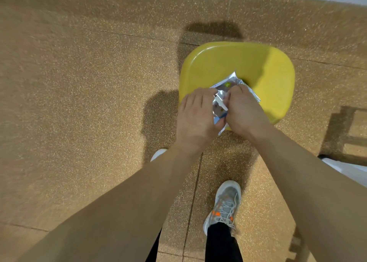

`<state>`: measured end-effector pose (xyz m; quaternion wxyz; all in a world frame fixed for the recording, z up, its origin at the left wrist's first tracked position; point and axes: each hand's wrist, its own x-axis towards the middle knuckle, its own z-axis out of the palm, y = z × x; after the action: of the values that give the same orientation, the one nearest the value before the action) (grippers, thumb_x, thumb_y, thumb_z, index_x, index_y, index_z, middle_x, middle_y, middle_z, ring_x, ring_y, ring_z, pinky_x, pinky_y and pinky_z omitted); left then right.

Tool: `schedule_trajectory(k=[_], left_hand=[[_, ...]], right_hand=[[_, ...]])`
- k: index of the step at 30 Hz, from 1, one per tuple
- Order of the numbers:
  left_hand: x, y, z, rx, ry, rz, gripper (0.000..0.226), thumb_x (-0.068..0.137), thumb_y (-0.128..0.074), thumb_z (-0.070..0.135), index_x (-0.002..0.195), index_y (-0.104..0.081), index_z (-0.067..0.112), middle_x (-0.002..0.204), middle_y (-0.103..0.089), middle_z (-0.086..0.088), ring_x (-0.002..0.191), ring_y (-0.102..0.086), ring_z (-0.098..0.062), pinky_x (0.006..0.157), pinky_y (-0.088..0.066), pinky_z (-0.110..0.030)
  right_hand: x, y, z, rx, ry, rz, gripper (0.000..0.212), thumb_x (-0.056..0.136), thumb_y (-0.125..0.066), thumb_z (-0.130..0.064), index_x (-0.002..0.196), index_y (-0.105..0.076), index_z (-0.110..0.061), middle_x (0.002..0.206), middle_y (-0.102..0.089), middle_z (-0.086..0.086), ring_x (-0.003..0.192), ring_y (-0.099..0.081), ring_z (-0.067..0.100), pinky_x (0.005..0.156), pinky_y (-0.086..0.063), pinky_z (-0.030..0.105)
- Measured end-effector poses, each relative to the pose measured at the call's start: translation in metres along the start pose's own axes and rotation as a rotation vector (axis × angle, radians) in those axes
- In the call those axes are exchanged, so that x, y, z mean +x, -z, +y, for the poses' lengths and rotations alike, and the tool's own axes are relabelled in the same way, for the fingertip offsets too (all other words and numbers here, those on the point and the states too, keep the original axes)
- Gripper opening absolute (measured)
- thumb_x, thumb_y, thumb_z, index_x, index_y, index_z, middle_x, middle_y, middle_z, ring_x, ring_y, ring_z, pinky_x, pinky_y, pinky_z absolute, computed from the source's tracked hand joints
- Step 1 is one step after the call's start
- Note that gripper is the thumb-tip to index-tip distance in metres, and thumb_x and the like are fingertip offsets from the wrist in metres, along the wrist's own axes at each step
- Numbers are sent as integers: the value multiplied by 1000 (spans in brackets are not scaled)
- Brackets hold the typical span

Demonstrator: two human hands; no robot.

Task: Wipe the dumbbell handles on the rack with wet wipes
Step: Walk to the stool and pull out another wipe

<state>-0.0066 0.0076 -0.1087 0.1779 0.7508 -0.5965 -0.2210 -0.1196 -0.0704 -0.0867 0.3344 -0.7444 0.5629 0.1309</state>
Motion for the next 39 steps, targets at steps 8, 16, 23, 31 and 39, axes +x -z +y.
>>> schedule_trajectory(k=[8,16,23,31,39], left_hand=[[1,-1,6,111,32,40,64,67,-79,44,126,-65,23,122,-58,-5,115,-52,-29,100,-41,-43],[11,7,12,125,95,11,62,65,-78,36,126,-64,29,121,-56,-3,111,-50,-29,101,-37,-40],[18,9,13,218,3,-6,56,67,-75,31,122,-66,30,122,-57,-1,115,-51,-29,101,-34,-40],[30,12,8,244,-1,-63,50,66,-77,33,116,-67,35,125,-56,0,116,-50,-29,103,-35,-42],[34,16,11,280,-8,-82,53,72,-79,42,123,-64,40,126,-53,1,119,-46,-28,105,-32,-44]], right_hand=[[-10,11,3,62,80,-49,23,90,-53,3,112,-51,-2,126,-46,19,110,-51,35,87,-41,36],[-11,16,-2,-74,223,36,21,94,-54,4,115,-53,10,112,-49,26,106,-47,39,81,-43,42],[-12,15,-2,-134,271,42,36,91,-55,5,126,-49,9,120,-50,26,111,-49,40,84,-41,41],[-7,31,-3,362,69,58,12,100,-51,-7,92,-45,-14,78,-49,-9,68,-47,4,55,-35,10],[-11,49,16,929,-77,-27,24,99,-59,-4,80,-52,-16,66,-53,6,62,-47,20,64,-43,35]])
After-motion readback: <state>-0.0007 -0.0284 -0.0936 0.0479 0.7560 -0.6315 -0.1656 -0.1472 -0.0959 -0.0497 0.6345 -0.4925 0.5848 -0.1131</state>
